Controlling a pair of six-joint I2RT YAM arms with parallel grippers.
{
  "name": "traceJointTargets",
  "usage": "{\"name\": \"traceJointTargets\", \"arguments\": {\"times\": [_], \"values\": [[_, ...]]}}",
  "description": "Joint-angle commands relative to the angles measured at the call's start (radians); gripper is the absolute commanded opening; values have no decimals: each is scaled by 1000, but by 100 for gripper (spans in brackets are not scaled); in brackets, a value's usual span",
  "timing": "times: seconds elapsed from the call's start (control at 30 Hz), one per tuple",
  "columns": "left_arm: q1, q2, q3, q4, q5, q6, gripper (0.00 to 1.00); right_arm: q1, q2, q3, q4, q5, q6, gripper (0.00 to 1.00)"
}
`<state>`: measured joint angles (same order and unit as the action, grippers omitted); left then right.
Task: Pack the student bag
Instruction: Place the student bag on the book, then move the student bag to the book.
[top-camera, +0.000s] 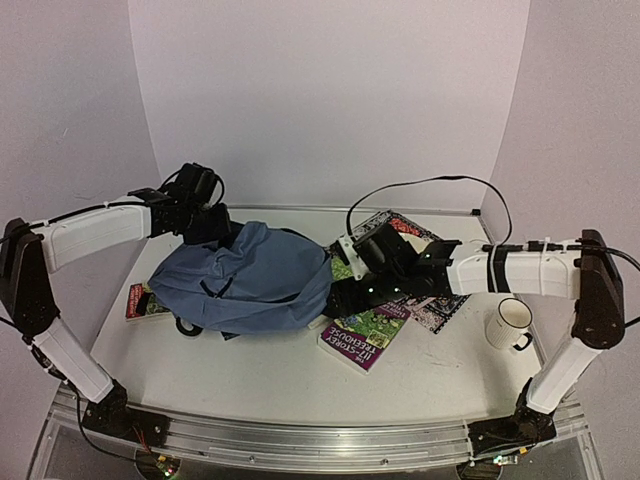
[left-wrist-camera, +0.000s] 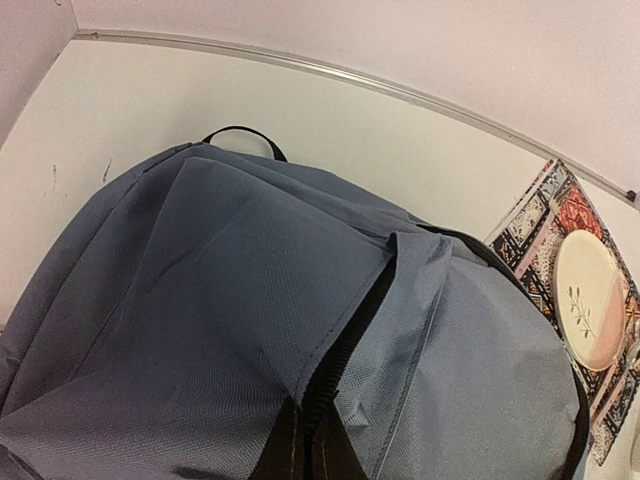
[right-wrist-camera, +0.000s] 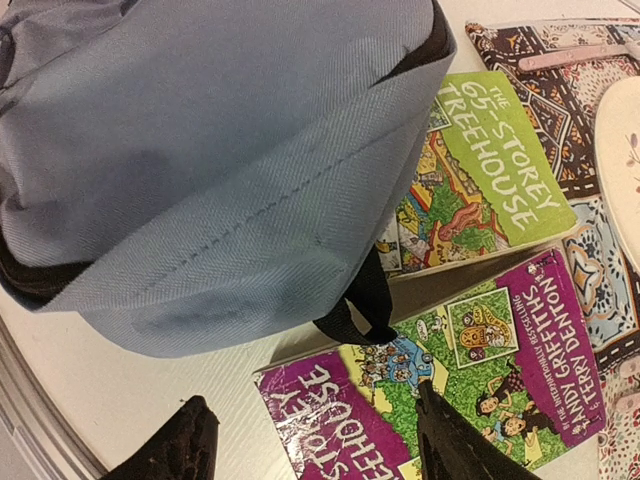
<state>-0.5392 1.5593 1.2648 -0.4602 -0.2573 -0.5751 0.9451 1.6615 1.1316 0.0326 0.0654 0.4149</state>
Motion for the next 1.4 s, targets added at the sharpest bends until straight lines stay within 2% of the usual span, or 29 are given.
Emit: {"name": "traceJointTargets", "arguments": {"times": [0.0,0.17,0.33,0.43,0.53,0.8,1.03,1.2,1.37], "values": [[3,17,42,102,-3,55,2,1,17,-26,-15,46,13,68],[2,-9,-9,104,73,136,22,1,1,-39,-13,62,16,67],[-18,-117,-60,62,166,187,53,1,-36,-56,-13,88,14,68],[-90,-176,-93,-2,188,186,62,1,-54,-71,-14,105,13,69],[-202,-227,-142,-63,171,159,66,1,-67,-85,-16,125,13,70],[-362,-371,-295,-77,325,94,67,0,-69,-97,-19,175,15,70],[-565,-292,-355,-43,428,83,59,1,-75,-113,-23,225,34,71],[-579,-173,-340,22,399,115,55,1,-82,-116,-25,245,52,72],[-526,-67,-305,43,216,161,55,1,-92,-118,-28,261,55,72]]}}
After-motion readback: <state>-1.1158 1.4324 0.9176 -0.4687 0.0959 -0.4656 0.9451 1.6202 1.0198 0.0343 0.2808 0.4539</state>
